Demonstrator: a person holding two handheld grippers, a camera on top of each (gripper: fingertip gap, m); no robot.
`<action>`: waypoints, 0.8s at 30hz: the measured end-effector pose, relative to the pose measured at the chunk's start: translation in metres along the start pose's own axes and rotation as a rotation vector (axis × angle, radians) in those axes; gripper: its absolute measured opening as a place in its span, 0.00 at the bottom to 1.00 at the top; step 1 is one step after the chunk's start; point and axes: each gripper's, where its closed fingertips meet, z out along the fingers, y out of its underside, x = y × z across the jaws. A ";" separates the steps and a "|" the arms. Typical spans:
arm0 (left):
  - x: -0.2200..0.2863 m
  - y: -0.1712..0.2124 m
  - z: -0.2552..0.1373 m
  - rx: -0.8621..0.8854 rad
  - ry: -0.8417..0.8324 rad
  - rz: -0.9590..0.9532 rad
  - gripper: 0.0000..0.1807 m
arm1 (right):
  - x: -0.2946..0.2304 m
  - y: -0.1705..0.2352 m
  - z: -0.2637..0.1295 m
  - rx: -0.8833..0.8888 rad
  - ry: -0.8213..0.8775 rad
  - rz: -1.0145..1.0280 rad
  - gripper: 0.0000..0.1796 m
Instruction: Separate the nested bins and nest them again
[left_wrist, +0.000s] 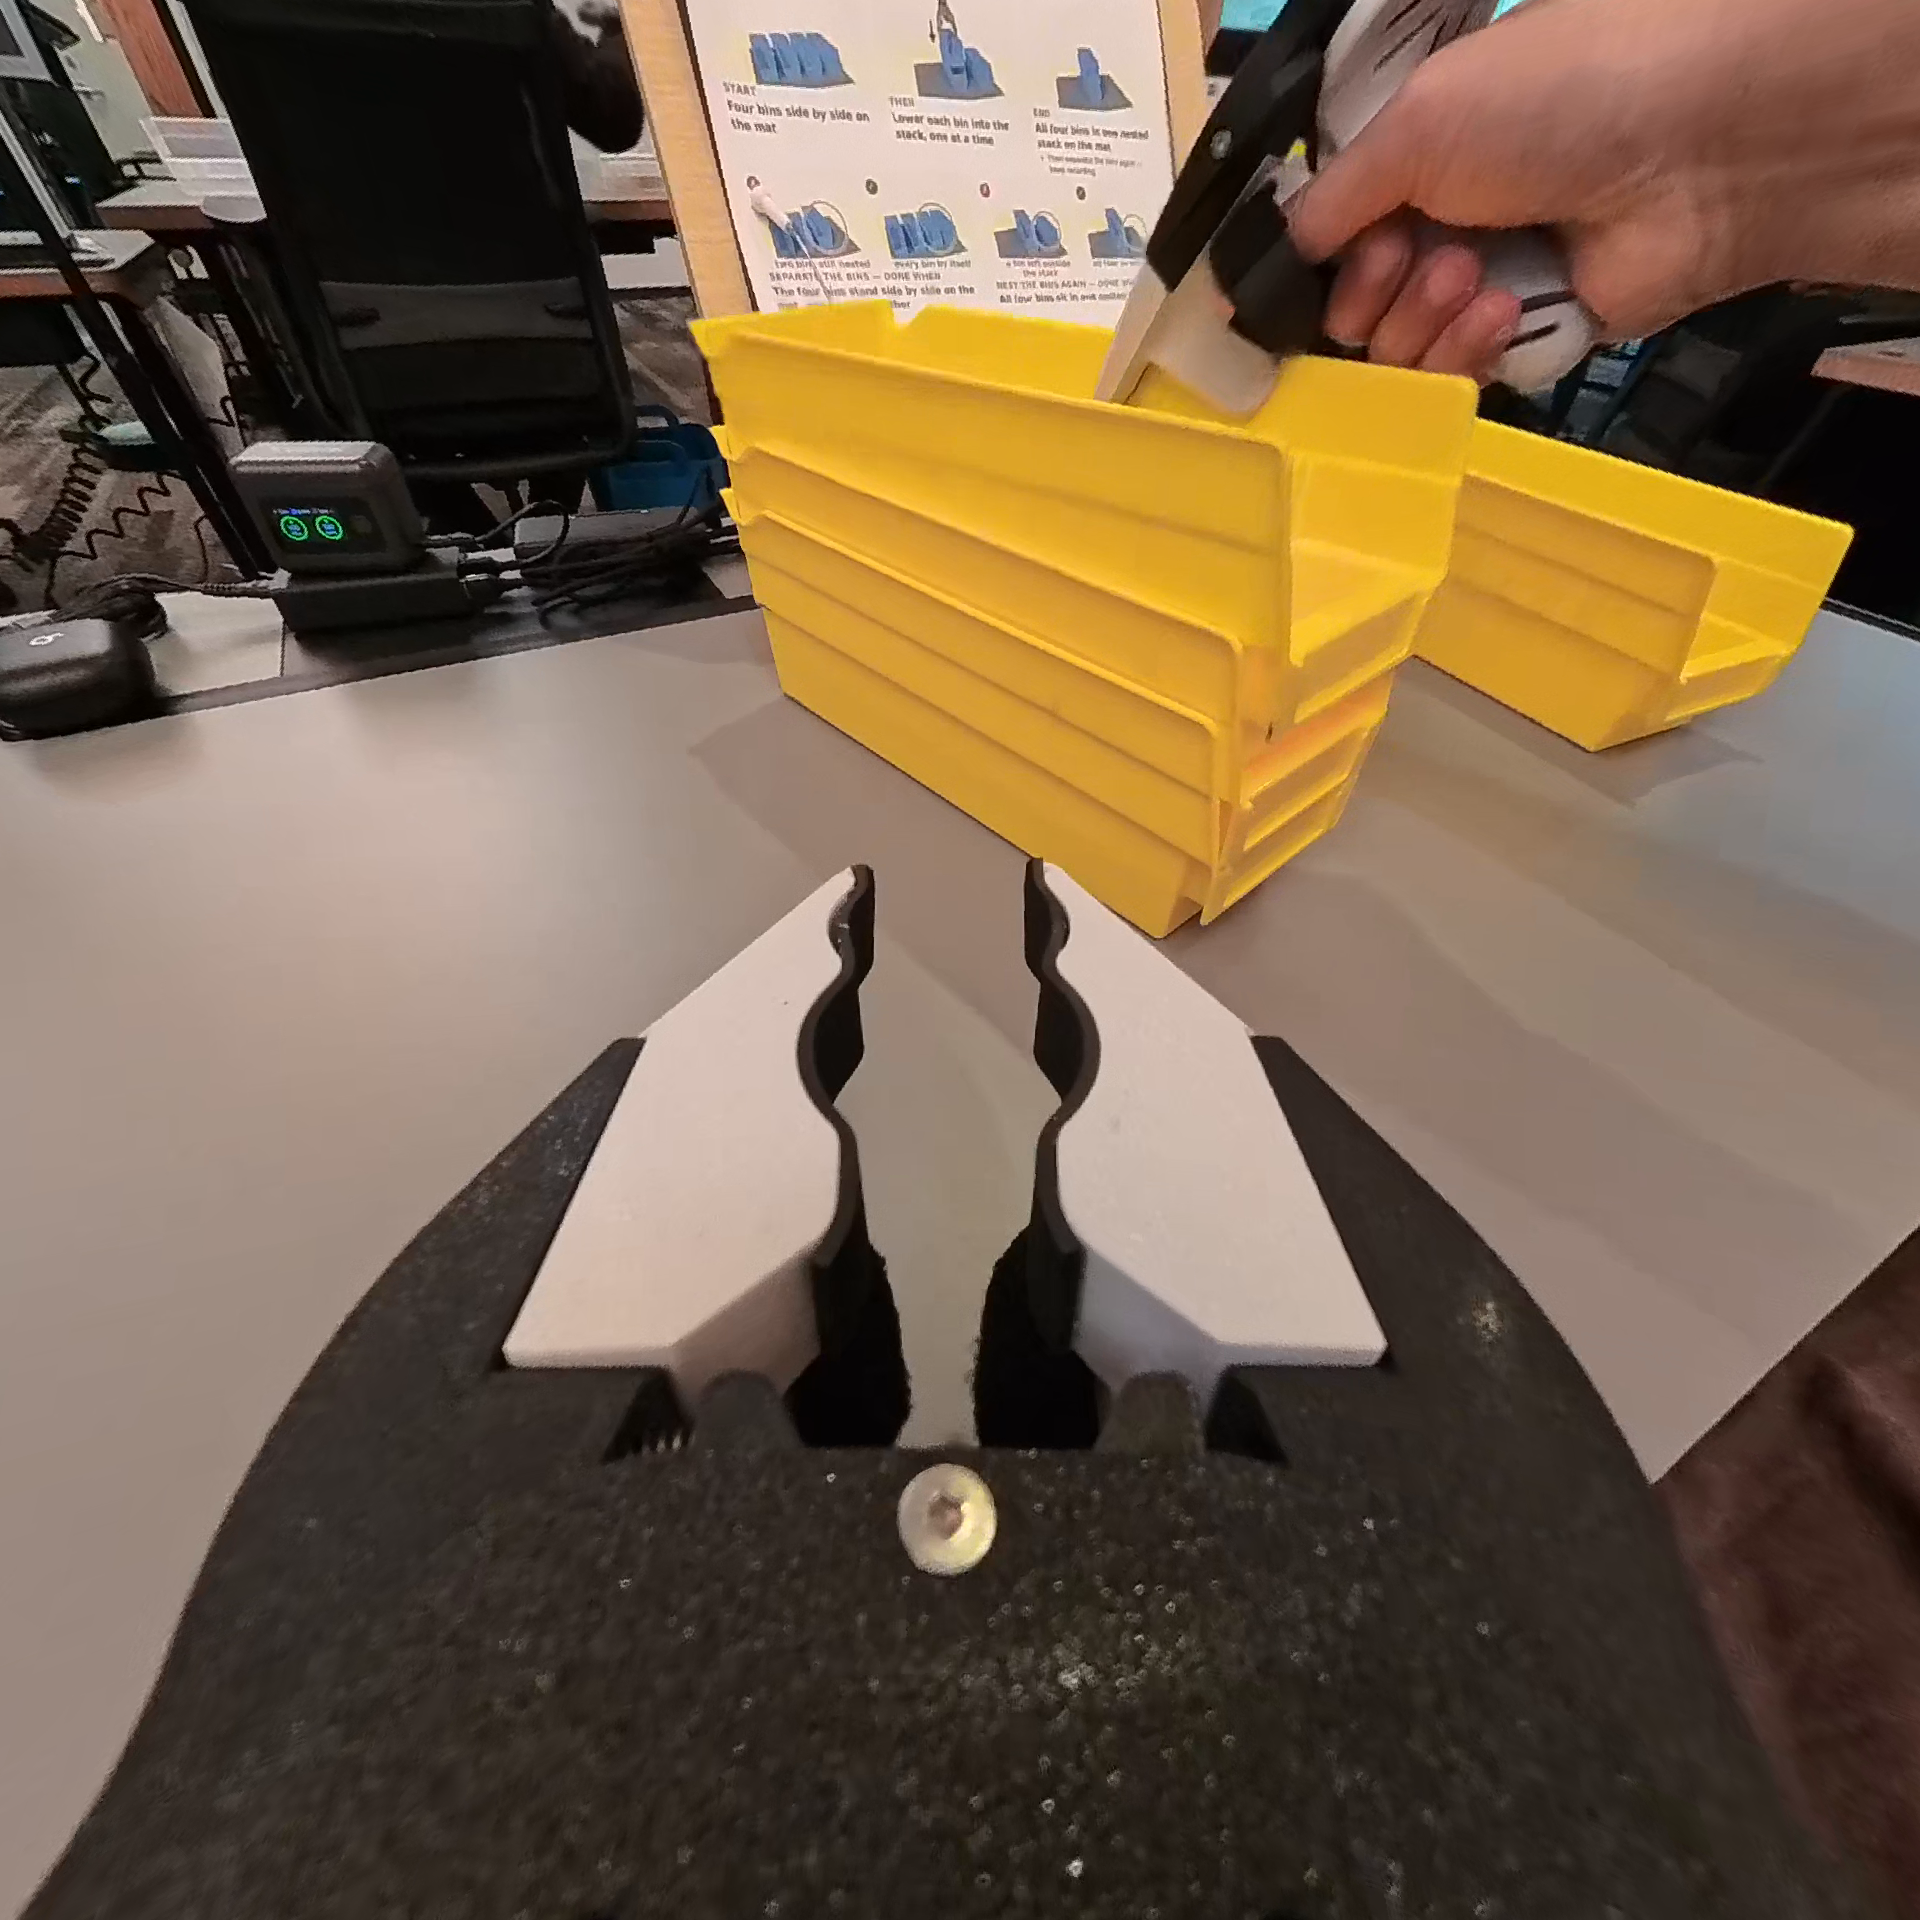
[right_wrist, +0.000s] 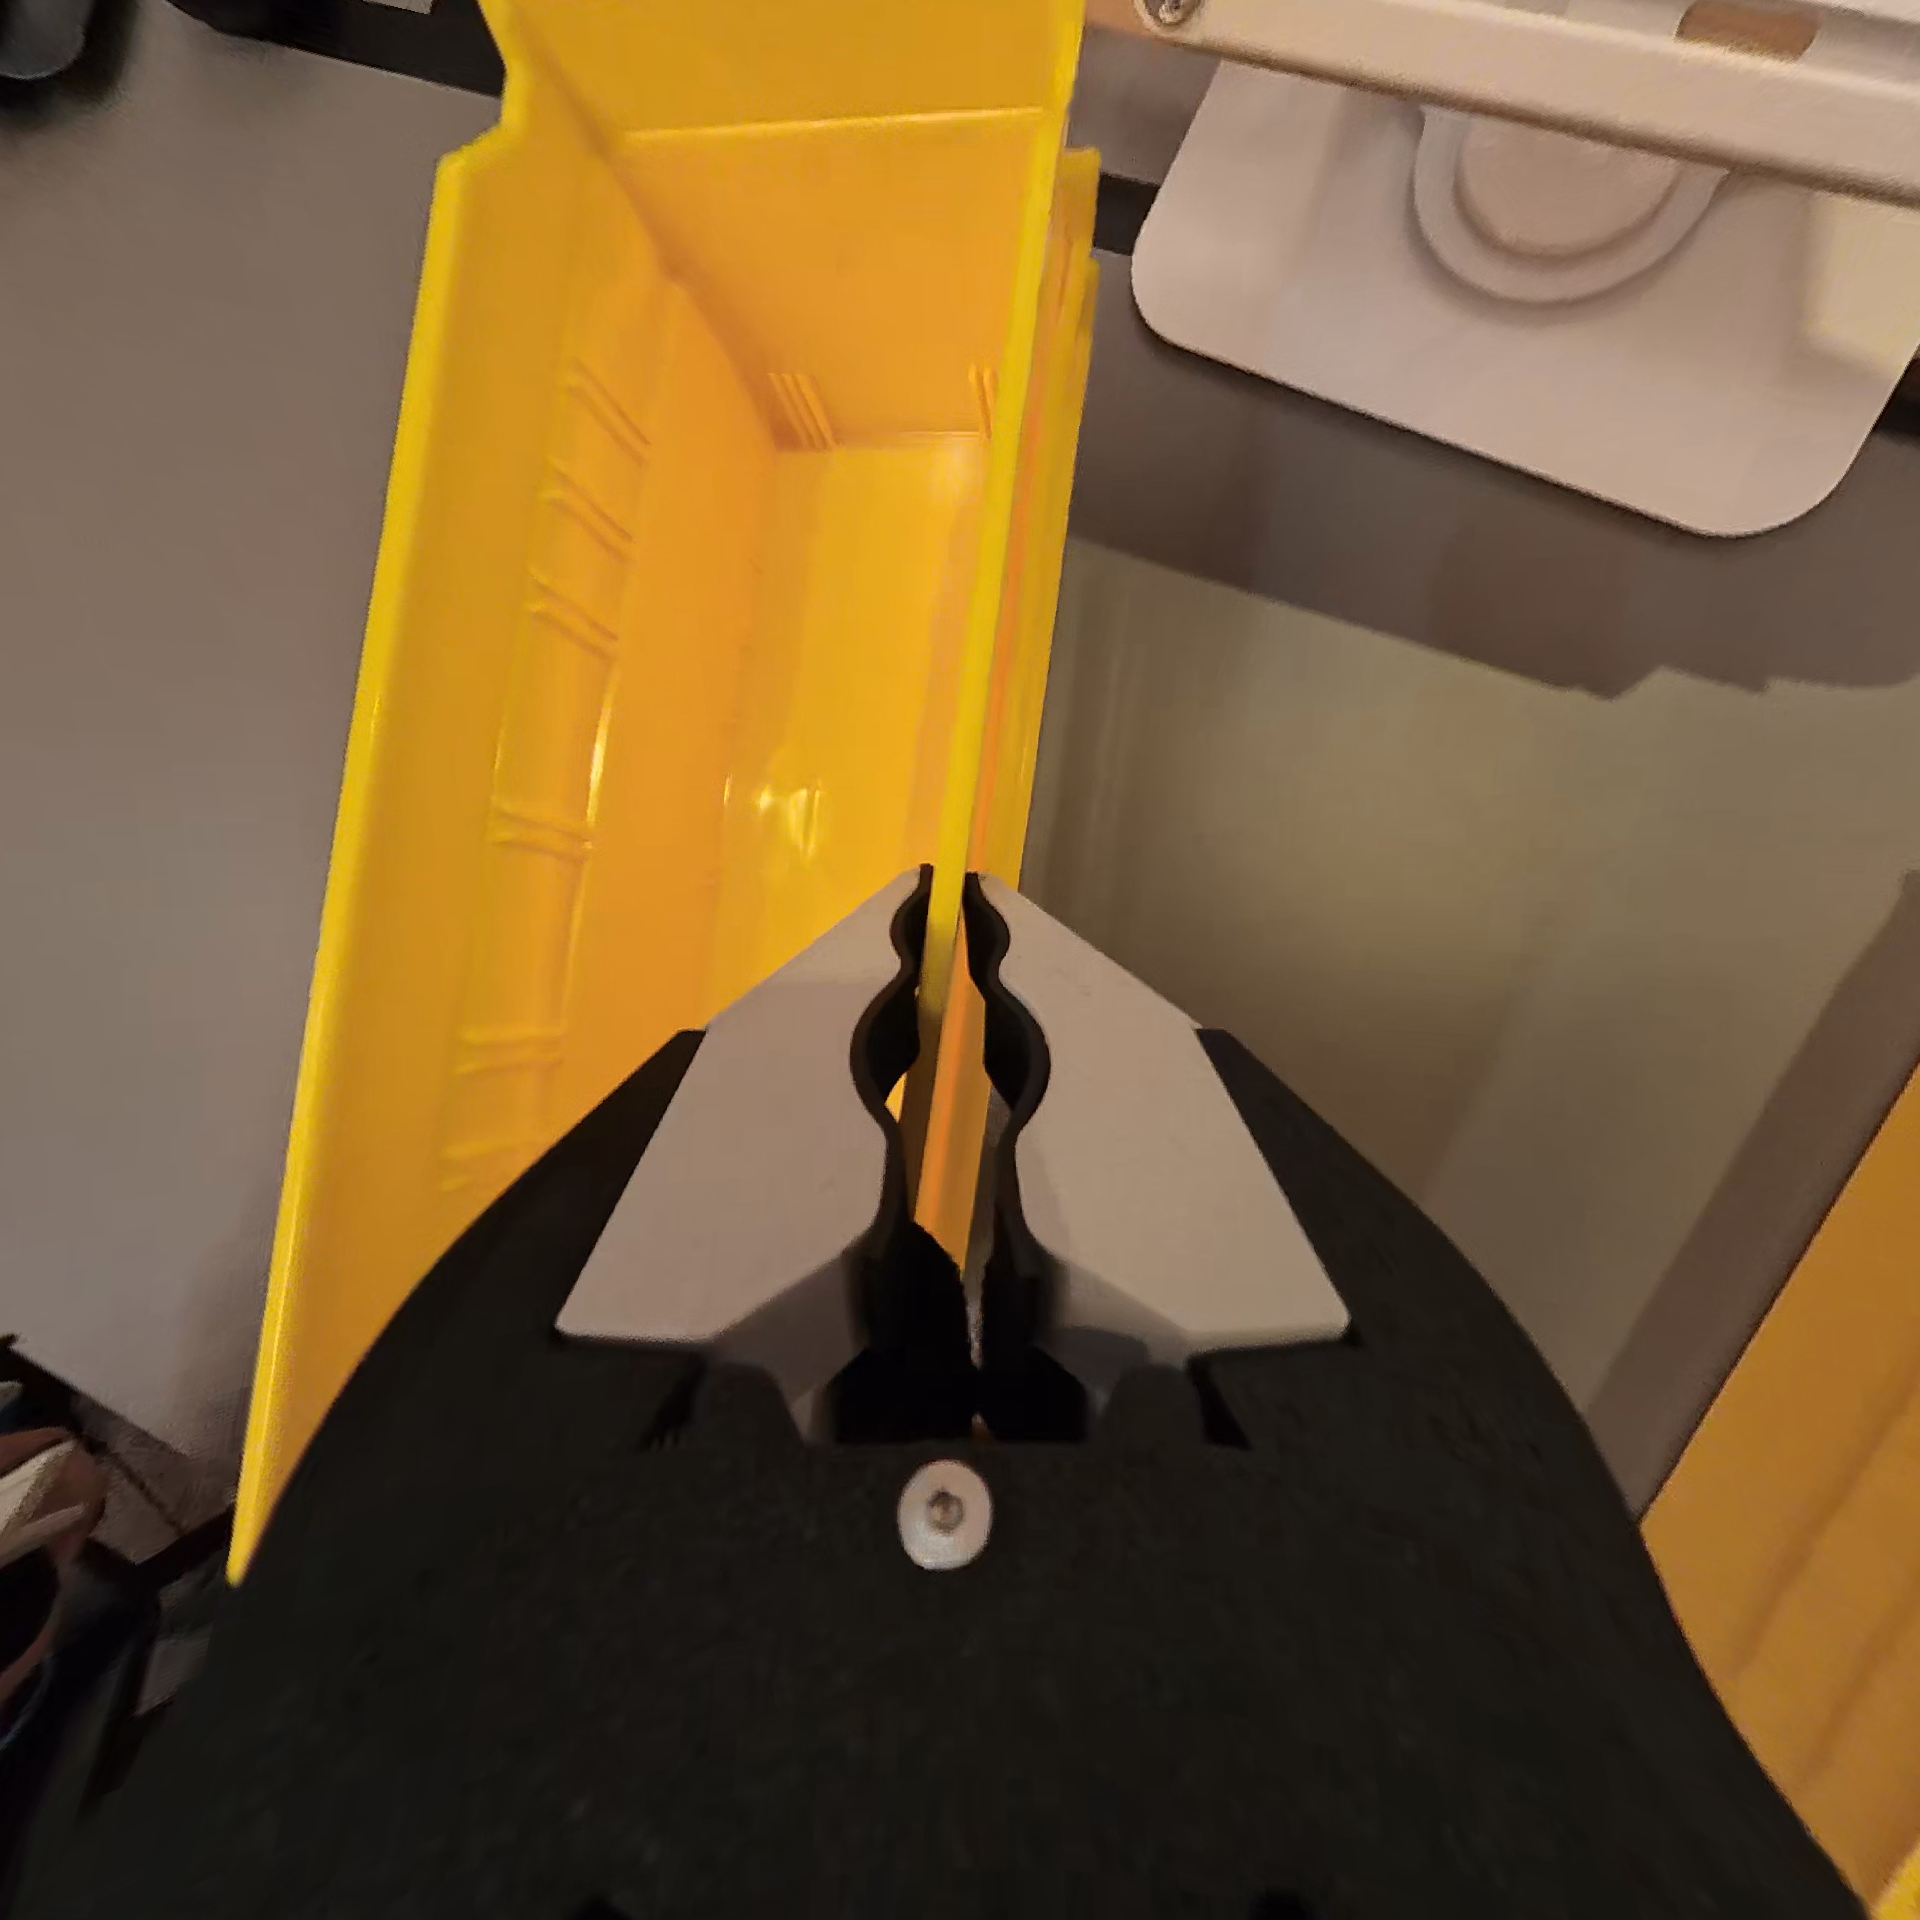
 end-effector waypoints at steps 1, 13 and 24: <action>-0.001 0.000 0.000 0.001 -0.001 -0.002 0.15 | -0.001 -0.001 -0.003 0.007 0.000 -0.009 0.02; 0.000 0.001 0.000 -0.004 0.000 0.001 0.15 | 0.000 0.003 0.009 -0.040 0.039 -0.005 0.02; 0.002 0.002 0.001 -0.011 0.007 0.001 0.15 | 0.001 0.006 0.017 -0.199 0.185 -0.086 0.03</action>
